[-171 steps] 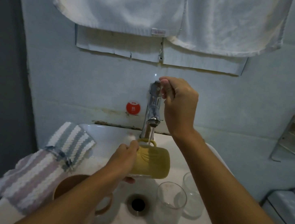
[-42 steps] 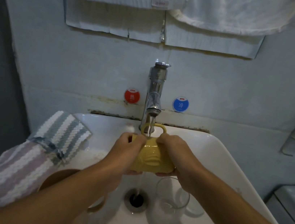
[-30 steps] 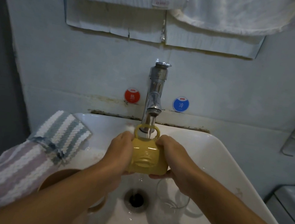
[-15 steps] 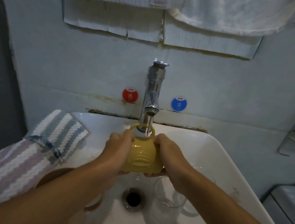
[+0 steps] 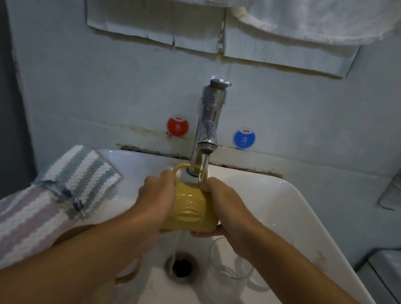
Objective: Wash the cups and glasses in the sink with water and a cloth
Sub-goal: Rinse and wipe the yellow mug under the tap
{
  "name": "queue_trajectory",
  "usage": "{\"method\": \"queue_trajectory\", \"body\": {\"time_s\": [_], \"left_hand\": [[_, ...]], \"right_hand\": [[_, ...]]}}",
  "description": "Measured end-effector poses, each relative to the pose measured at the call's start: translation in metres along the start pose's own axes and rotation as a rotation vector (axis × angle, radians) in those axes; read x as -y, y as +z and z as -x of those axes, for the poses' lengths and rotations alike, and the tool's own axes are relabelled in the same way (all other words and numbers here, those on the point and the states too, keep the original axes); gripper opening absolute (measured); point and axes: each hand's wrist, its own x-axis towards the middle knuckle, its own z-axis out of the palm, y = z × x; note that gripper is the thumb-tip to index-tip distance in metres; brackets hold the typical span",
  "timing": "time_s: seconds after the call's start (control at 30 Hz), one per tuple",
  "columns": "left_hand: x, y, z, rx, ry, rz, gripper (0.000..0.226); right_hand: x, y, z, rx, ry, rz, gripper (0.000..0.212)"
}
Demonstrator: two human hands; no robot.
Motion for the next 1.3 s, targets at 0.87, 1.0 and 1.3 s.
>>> {"method": "queue_trajectory", "body": {"time_s": [0.87,1.0,1.3], "left_hand": [[0.0014,-0.0050,0.0022,0.020,-0.036,0.070,0.039],[0.0000,-0.0052,0.0000,0.031,-0.011,0.027,0.045],[-0.0045,-0.0076,0.0008,-0.001,-0.056,0.089,0.041]], "right_hand": [[-0.0009,0.0031,-0.0033,0.027,0.050,-0.069,0.027],[-0.0007,-0.0008,-0.0028,0.079,-0.005,-0.041,0.027],[0.0021,0.0006,-0.0005,0.065,0.025,-0.115,0.026]]}}
